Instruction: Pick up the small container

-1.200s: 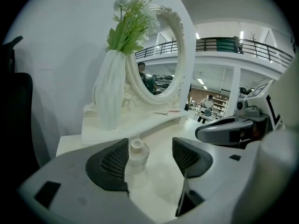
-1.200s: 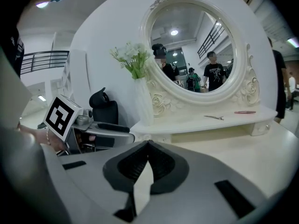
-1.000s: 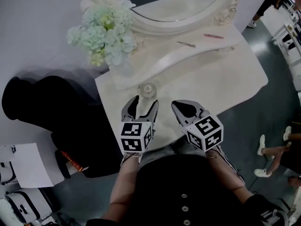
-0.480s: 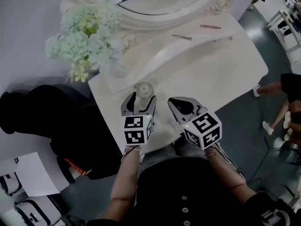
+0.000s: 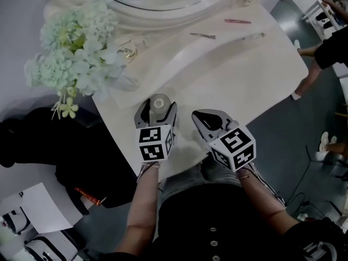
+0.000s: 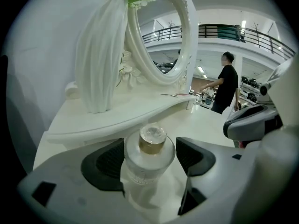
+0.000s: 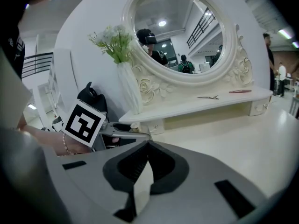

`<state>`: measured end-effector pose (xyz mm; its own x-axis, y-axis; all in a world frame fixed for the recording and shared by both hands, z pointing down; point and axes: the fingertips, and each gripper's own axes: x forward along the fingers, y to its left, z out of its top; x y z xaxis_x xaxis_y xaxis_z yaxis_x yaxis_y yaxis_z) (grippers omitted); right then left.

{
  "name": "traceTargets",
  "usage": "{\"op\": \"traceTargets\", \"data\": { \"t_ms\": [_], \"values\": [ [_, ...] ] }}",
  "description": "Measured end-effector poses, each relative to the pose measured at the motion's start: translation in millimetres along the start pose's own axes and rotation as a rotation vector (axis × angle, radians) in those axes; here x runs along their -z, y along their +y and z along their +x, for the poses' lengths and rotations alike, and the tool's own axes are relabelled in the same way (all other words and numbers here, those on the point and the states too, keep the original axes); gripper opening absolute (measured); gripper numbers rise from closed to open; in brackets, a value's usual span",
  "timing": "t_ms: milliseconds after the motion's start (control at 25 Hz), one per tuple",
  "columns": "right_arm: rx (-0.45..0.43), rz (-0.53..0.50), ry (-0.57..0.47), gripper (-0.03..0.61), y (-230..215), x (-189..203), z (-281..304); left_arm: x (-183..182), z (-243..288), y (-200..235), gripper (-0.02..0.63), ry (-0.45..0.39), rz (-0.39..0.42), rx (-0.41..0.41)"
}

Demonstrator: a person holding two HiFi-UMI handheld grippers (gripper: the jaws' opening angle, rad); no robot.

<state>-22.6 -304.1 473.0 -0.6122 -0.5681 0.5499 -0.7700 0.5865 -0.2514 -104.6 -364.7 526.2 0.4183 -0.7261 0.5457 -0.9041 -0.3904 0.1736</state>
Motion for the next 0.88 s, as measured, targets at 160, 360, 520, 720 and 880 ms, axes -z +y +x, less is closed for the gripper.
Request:
{"op": "traceTargets", "data": {
  "t_ms": [160,360,520,720,880],
  "values": [
    [0.008,0.010,0.011,0.002,-5.6,5.0,1.2,0.0,2.5,-0.6,0.316,-0.006,0.011,-0.017],
    [0.022,0.026,0.013,0.002,-14.0,7.9,3.3,1.1,5.5,0.5,0.316,0.002,0.016,-0.088],
    [0.030,0.041,0.016,0.002,-19.3,11.2,4.0,0.3,8.1,0.2,0.314,-0.002,0.031,-0.160],
    [0.043,0.058,0.015,0.002,-26.9,13.8,2.1,-0.9,10.2,3.1,0.314,-0.039,0.011,-0.248],
    [0.047,0.062,0.021,0.002,-31.0,17.9,-1.0,-1.3,12.2,3.6,0.314,-0.058,0.018,-0.306]
  ]
}}
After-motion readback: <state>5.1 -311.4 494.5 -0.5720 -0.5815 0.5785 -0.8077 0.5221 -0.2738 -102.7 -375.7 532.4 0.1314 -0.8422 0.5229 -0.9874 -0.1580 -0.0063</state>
